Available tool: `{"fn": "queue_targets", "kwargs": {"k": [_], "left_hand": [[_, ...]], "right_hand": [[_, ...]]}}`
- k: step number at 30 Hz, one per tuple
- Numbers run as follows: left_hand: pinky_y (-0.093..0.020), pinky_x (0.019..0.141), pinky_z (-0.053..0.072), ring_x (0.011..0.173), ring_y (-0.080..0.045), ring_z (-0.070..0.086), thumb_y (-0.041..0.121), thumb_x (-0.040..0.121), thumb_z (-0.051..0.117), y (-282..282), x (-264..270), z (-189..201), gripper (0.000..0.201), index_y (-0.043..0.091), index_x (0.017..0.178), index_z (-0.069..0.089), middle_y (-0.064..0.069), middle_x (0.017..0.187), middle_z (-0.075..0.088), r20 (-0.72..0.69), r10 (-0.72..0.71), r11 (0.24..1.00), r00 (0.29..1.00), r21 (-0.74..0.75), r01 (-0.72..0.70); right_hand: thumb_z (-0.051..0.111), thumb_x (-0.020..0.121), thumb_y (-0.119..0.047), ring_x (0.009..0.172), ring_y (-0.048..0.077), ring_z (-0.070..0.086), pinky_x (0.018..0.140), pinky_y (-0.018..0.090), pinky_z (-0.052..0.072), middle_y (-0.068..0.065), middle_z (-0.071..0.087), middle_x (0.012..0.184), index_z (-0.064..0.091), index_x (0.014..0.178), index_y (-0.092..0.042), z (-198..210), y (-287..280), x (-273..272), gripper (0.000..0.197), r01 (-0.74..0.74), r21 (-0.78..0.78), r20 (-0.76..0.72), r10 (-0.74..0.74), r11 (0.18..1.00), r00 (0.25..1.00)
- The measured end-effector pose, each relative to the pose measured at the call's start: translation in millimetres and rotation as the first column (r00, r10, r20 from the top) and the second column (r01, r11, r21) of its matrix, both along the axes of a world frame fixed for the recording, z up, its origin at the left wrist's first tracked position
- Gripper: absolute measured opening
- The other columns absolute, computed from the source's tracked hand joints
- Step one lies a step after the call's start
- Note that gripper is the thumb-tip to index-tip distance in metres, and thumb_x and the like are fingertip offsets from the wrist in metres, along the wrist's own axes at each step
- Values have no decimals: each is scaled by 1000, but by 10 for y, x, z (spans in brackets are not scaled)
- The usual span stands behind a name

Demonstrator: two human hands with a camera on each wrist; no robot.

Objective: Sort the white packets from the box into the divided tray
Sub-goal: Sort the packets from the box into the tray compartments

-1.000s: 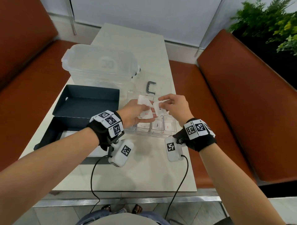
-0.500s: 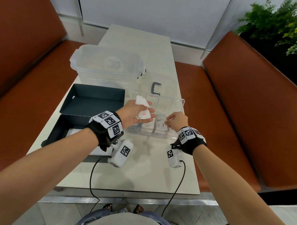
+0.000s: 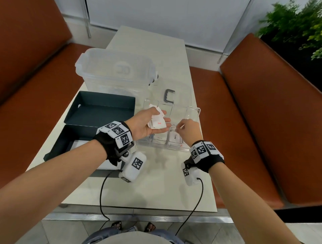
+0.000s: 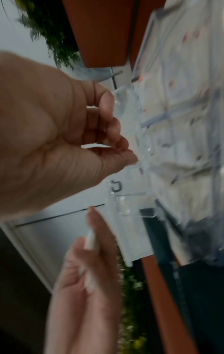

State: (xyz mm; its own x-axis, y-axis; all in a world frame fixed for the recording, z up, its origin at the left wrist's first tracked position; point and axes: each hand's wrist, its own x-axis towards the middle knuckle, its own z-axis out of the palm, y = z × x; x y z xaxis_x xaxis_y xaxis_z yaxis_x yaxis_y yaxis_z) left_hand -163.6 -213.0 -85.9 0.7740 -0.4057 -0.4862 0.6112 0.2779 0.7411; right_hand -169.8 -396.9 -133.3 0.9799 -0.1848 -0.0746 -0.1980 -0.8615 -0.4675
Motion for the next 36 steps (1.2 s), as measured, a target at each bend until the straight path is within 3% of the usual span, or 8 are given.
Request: {"fn": "queue_targets", "kwargs": {"k": [4, 7, 10, 17, 22, 26, 28, 36], "left_hand": [[-45, 80, 58, 101, -38, 65, -5, 98, 33, -36, 12, -21, 34, 0, 127, 50, -26, 117, 62, 20, -20, 999, 1000, -29, 20], [-43, 76, 60, 100, -33, 66, -8, 97, 42, -92, 9, -42, 34, 3, 127, 52, -23, 120, 61, 88, -18, 1000, 996, -20, 20], [-42, 75, 61, 102, -31, 67, -4, 97, 47, -130, 2, -75, 30, 6, 125, 55, -19, 121, 64, 118, -15, 1000, 993, -17, 17], [-47, 69, 61, 101, -37, 64, 4, 102, 39, -97, 13, -48, 29, 0, 124, 56, -24, 116, 63, -8, 27, 997, 1000, -66, -27], [-39, 63, 61, 97, -30, 67, -2, 97, 50, -112, 8, -75, 23, 1, 118, 60, -18, 114, 66, 80, 46, 999, 996, 1, -46], [-31, 61, 59, 87, -19, 72, 1, 91, 63, -91, 23, -102, 17, 6, 107, 63, -9, 103, 70, 197, -31, 987, 980, 163, -1], [-28, 60, 58, 81, -15, 73, 2, 90, 65, -81, 27, -93, 16, 5, 106, 63, -7, 98, 72, 234, -76, 978, 969, 205, 28], [-27, 65, 60, 89, -20, 68, 5, 88, 68, -90, 21, -73, 31, -6, 115, 61, -20, 110, 68, 299, -123, 957, 946, 287, 34]], "right_hand": [[59, 91, -24, 66, 12, 59, 54, 13, 40, -1, 67, 78, 69, 92, -14, 251, 125, -107, 14, -37, 234, 193, -9, 971, 981], [64, 88, -37, 61, 11, 68, 52, 21, 50, -1, 71, 73, 65, 94, -20, 345, 232, -213, 18, -3, 485, 85, -44, 875, 995], [73, 83, -25, 65, 14, 71, 54, 22, 53, 6, 74, 74, 64, 101, -15, 357, 234, -265, 23, 48, 656, 31, -90, 754, 995], [67, 86, -5, 60, 10, 62, 57, 20, 52, 5, 69, 76, 70, 95, -10, 458, -26, -183, 10, 127, 702, 54, -230, 701, 972], [67, 86, -1, 59, 11, 59, 57, 20, 52, 4, 65, 69, 69, 99, -4, 510, -88, -190, 14, 82, 840, -15, -127, 537, 992], [70, 84, -8, 61, 9, 61, 64, 20, 55, 4, 68, 70, 73, 95, -15, 526, -91, -165, 13, -74, 600, 113, 7, 797, 994], [72, 83, -10, 64, 11, 63, 68, 21, 57, 4, 69, 71, 74, 97, -17, 553, -105, -135, 16, -124, 473, 142, 63, 873, 988], [77, 79, -15, 58, 8, 61, 65, 21, 58, 3, 69, 65, 73, 89, -13, 565, -75, -68, 11, -149, 399, 72, 131, 905, 989]]}}
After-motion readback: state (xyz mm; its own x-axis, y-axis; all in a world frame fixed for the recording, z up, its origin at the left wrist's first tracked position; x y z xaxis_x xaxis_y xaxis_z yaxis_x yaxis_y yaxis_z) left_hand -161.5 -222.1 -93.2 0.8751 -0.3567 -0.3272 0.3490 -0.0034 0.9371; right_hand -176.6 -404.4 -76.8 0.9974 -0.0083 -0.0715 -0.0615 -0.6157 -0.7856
